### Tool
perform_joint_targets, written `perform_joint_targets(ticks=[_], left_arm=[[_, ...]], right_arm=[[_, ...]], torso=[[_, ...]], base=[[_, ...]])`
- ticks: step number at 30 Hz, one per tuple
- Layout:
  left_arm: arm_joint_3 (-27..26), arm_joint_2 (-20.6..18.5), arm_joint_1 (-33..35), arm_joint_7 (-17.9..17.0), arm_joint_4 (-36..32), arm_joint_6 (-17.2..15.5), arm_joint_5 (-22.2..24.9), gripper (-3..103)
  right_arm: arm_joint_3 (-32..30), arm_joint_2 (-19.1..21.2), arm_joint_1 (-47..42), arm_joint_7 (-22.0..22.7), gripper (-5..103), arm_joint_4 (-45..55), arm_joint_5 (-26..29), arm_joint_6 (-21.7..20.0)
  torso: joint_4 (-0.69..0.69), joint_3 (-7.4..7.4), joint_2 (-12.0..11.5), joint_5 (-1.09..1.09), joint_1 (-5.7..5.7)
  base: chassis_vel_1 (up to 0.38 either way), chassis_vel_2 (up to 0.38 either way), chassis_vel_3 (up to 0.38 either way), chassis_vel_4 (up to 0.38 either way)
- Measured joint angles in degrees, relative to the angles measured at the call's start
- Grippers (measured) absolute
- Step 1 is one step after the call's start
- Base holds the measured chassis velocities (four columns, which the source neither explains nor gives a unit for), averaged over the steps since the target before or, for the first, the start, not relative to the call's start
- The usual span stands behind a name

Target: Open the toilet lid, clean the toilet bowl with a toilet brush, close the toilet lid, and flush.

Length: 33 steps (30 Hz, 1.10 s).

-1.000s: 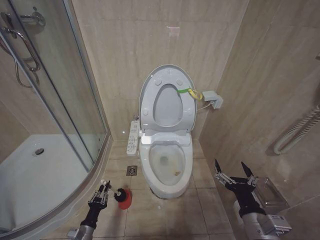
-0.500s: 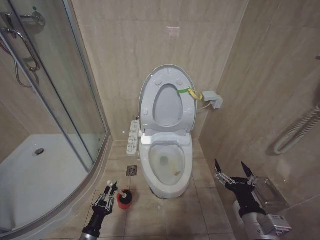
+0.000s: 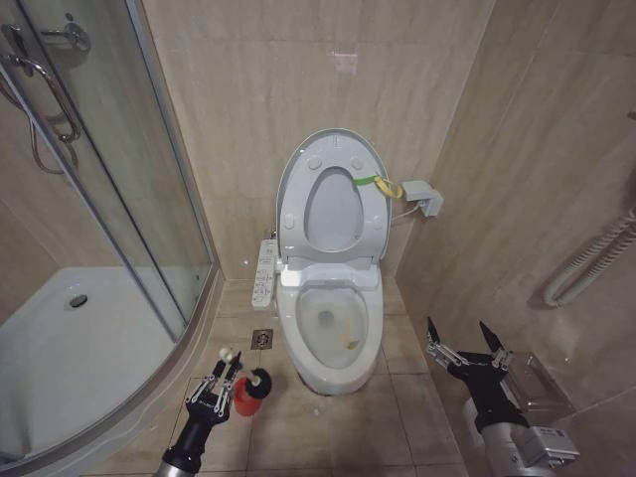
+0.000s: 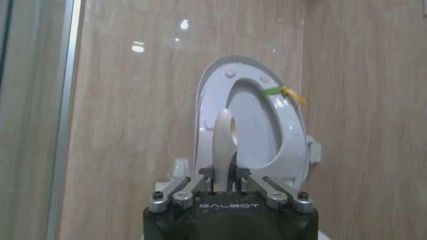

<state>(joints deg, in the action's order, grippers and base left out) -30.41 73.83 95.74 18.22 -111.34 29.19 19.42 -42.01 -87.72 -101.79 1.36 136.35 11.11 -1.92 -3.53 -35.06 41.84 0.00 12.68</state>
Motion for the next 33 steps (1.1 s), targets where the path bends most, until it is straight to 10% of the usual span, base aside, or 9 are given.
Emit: perform_joint_targets(ticks=[33], left_arm=[[3.5, -17.9, -19.0, -5.9, -0.3, -12.8, 12.1, 20]], right_arm=[[0.0, 0.0, 0.0, 0.0, 100, 0.0, 0.0, 0.0]], torso=[[-0.01, 0.00, 0.0, -0.01, 0.01]], base=[[0.000, 0.000, 0.000, 0.000]])
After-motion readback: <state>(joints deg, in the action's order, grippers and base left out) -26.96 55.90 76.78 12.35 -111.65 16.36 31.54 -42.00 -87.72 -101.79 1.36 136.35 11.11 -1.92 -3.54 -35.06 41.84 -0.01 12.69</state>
